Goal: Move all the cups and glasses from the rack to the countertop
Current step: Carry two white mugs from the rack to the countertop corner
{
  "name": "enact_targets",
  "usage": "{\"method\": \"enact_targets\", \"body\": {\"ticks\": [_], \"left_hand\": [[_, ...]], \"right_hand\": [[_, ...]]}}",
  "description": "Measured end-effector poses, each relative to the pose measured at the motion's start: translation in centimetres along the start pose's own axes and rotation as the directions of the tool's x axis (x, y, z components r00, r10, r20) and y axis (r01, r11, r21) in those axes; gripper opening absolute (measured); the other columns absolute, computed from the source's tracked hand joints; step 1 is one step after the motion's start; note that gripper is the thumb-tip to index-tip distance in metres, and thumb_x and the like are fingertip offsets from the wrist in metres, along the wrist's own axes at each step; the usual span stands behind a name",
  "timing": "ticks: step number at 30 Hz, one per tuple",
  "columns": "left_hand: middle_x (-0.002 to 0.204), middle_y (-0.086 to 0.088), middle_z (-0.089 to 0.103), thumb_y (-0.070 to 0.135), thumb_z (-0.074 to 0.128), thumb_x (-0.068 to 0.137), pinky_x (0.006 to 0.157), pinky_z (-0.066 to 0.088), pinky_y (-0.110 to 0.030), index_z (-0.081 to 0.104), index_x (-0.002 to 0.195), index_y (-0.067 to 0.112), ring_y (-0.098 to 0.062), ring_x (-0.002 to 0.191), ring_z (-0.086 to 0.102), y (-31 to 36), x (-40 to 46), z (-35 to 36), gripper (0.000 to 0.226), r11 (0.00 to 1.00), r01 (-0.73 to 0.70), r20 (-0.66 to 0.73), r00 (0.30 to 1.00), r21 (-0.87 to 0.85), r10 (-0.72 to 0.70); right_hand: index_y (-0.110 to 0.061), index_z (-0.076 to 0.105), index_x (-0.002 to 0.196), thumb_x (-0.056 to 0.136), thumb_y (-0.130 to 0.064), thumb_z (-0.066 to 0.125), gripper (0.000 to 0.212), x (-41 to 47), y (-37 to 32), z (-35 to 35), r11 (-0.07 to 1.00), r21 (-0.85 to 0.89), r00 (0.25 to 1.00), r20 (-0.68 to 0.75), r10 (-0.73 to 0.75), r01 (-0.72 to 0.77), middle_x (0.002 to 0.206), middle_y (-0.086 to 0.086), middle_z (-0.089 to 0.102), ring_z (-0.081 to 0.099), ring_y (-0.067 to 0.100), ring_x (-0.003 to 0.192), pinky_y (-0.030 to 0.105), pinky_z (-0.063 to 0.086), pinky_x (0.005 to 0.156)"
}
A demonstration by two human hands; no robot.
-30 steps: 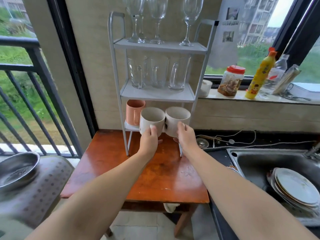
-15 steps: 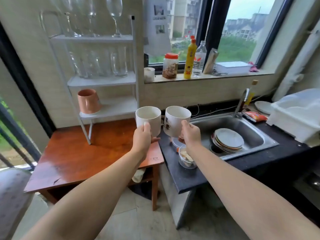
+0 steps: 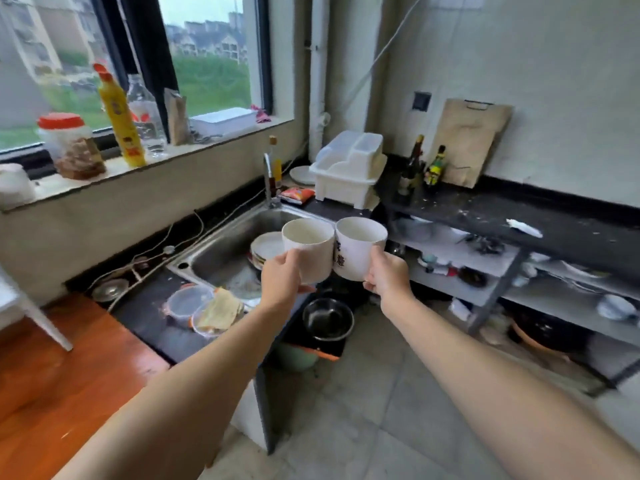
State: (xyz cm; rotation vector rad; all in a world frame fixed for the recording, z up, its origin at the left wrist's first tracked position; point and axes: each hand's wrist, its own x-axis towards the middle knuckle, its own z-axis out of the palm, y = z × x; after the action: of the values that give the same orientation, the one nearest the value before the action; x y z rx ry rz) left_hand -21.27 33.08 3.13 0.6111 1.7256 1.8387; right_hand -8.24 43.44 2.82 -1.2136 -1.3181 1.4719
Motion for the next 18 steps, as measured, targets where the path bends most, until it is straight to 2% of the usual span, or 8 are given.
{"method": "enact_targets", "body": {"ticks": [5, 8, 12, 15, 16, 18], "left_hand": [[0.066, -0.001, 0.051, 0.022, 0.046, 0.088, 0.042, 0.051, -0.022, 0.059, 0.067, 0.019, -0.016, 0.063, 0.055, -1.2, -0.6, 6.1, 0.025, 0.997, 0.040, 0.251, 0.966, 0.068, -0.056], [0.067, -0.004, 0.052, 0.021, 0.045, 0.088, 0.041, 0.051, -0.023, 0.060, 0.065, 0.015, -0.018, 0.061, 0.056, -2.9, -1.8, 9.7, 0.028, 0.991, 0.088, 0.347, 0.930, 0.102, -0.119], [0.069, -0.008, 0.050, 0.019, 0.045, 0.086, 0.045, 0.054, -0.027, 0.057, 0.060, 0.007, -0.015, 0.055, 0.050, -5.1, -3.8, 14.6, 0.031, 0.978, 0.106, 0.448, 0.876, 0.180, -0.177], [0.063, -0.003, 0.042, 0.016, 0.044, 0.085, 0.039, 0.050, -0.024, 0.056, 0.089, -0.020, -0.015, 0.054, 0.045, -6.6, -5.9, 19.8, 0.039, 0.972, 0.122, 0.552, 0.805, 0.203, -0.216], [0.064, -0.002, 0.041, 0.016, 0.044, 0.085, 0.039, 0.050, -0.023, 0.053, 0.097, -0.022, -0.015, 0.056, 0.044, -7.0, -6.7, 21.5, 0.041, 0.969, 0.120, 0.583, 0.780, 0.218, -0.228], [0.068, -0.002, 0.040, 0.017, 0.043, 0.086, 0.041, 0.052, -0.025, 0.053, 0.104, -0.021, -0.016, 0.058, 0.044, -7.7, -8.3, 25.4, 0.044, 0.964, 0.117, 0.642, 0.726, 0.240, -0.248]], "right_hand": [[-0.019, 0.038, 0.054, 0.092, -0.033, 0.048, 0.041, -0.4, 0.8, -8.1, 1.000, -0.007, 0.959, -0.282, -0.006, 0.004, 0.053, 0.000, 0.036, 0.034, 0.015, 0.043, 0.023, 0.034, 0.046], [-0.019, 0.042, 0.053, 0.093, -0.029, 0.050, 0.041, -1.7, 2.4, -12.8, 1.000, 0.014, 0.912, -0.409, 0.010, -0.005, 0.049, -0.002, 0.039, 0.036, 0.011, 0.037, 0.021, 0.033, 0.041], [-0.018, 0.043, 0.053, 0.093, -0.029, 0.051, 0.042, -3.6, 3.8, -18.4, 0.998, 0.039, 0.856, -0.513, 0.061, -0.048, 0.050, -0.001, 0.040, 0.036, 0.005, 0.029, 0.024, 0.034, 0.046], [-0.020, 0.044, 0.052, 0.092, -0.025, 0.051, 0.041, -4.9, 4.5, -23.4, 0.995, 0.085, 0.782, -0.617, 0.093, -0.050, 0.039, -0.009, 0.041, 0.035, 0.014, 0.043, 0.024, 0.034, 0.047], [-0.021, 0.044, 0.052, 0.091, -0.023, 0.051, 0.040, -5.3, 4.6, -25.0, 0.994, 0.097, 0.760, -0.642, 0.104, -0.054, 0.037, -0.011, 0.040, 0.034, 0.015, 0.046, 0.023, 0.034, 0.047], [-0.022, 0.043, 0.054, 0.089, -0.023, 0.051, 0.037, -5.5, 4.8, -28.6, 0.993, 0.102, 0.717, -0.688, 0.115, -0.062, 0.045, -0.006, 0.040, 0.033, 0.015, 0.047, 0.022, 0.033, 0.047]]}}
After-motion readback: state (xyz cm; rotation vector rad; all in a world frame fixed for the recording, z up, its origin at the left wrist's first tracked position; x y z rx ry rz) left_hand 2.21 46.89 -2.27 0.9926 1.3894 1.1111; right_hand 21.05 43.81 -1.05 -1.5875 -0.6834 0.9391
